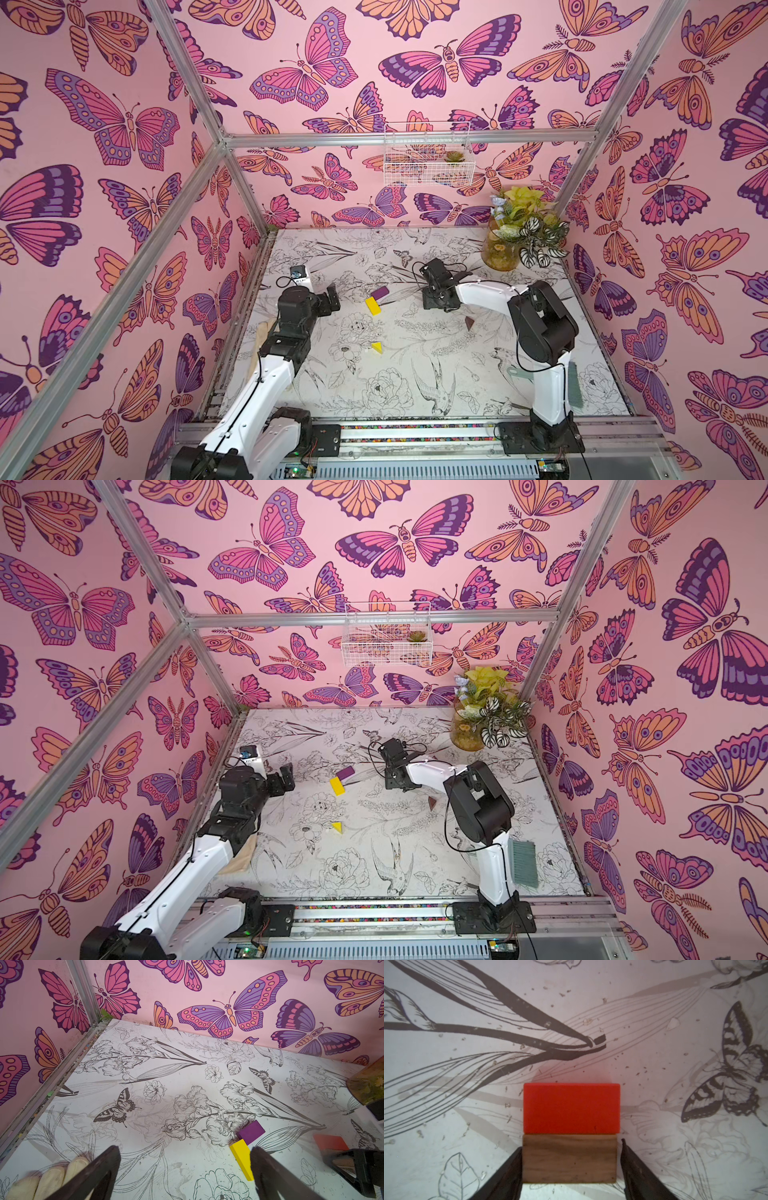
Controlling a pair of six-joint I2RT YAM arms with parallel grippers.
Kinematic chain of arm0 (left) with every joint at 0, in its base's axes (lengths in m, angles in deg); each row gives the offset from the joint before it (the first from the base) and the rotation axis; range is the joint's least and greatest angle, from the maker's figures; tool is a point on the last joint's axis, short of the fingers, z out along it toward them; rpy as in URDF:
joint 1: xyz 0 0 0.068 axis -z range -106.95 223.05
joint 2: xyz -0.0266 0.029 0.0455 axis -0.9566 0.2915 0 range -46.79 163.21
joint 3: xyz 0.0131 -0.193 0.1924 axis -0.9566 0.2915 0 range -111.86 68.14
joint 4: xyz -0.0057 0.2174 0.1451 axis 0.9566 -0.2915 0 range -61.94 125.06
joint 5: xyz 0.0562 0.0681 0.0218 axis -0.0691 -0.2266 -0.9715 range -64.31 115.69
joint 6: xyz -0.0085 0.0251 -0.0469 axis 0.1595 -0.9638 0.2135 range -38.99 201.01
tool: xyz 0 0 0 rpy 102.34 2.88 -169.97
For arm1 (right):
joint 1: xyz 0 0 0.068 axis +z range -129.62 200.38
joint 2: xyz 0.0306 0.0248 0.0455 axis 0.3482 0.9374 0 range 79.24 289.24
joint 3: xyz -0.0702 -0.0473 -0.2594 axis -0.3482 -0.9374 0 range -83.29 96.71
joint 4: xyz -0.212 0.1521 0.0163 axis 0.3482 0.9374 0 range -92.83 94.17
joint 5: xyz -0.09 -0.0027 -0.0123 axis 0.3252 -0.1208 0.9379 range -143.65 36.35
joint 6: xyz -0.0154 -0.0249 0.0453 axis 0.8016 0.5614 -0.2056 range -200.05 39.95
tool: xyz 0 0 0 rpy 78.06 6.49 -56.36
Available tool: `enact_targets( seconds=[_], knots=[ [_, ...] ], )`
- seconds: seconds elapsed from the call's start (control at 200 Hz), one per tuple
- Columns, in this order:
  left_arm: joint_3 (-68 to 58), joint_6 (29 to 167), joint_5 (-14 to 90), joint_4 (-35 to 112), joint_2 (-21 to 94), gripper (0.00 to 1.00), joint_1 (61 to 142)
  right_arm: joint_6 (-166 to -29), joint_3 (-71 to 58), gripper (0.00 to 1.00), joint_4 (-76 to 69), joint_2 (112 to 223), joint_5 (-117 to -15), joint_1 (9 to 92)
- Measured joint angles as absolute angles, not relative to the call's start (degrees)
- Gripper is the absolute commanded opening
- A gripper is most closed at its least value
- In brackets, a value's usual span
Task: Assemble a piece of candy with building blocks
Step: Assemble the building block at the center of the board, then pick up the building block from the center of the board.
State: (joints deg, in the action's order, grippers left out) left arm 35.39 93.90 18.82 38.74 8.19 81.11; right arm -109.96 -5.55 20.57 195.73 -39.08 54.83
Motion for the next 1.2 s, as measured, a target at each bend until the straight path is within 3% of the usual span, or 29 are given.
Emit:
enact_targets(
  seconds=[0.31,0.586,1.197],
  knots=[
    [35.37,93.92,18.82,38.07,8.17,1.00,81.11,-108.65,-5.42,0.75,23.13,191.86,-35.89,55.64],
    [35.22,93.96,18.86,37.98,7.65,1.00,81.11,-106.18,2.97,0.76,22.84,189.26,-35.54,62.22],
    [35.35,96.72,20.13,37.74,3.10,1.00,81.11,-99.62,32.52,0.78,25.55,216.45,-46.07,65.98]
  ],
)
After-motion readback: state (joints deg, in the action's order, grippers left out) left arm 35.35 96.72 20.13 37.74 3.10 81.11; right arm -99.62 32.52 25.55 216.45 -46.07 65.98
